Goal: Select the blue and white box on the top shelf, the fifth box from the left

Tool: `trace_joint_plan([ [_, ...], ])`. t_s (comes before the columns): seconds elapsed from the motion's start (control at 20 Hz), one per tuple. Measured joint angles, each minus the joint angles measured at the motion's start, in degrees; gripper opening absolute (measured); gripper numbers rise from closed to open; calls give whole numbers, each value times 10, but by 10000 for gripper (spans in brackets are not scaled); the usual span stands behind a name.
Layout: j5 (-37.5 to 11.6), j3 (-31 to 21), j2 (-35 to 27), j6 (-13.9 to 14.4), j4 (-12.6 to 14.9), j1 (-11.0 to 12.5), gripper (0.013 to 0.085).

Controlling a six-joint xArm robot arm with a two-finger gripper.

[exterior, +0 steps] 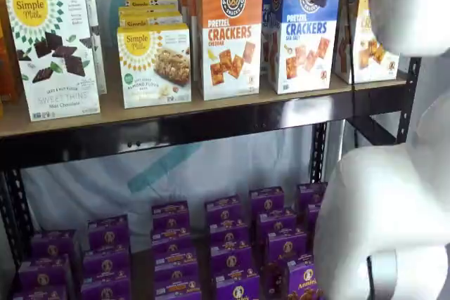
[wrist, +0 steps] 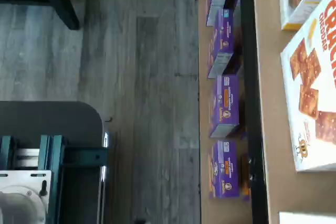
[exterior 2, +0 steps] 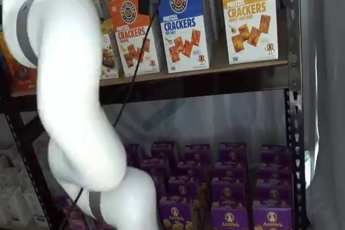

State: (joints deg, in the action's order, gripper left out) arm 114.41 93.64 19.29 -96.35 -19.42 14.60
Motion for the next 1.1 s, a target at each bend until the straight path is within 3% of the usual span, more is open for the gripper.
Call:
trace_joint_plan([
  [0.15,16,7,0,-3,16,-3,850],
  [0.4,15,-4,16,-12,13,10,850],
  [0.55,-5,-19,32,-16,-22,32,850],
  [0.7,-40,-38,52,-18,-74,61,850],
  [0.85,-109,-73,84,-18,-115,78,850],
  [0.95,-156,-94,102,-19,-109,71,850],
  [1.1,-212,-111,113,-23,-70,47,850],
])
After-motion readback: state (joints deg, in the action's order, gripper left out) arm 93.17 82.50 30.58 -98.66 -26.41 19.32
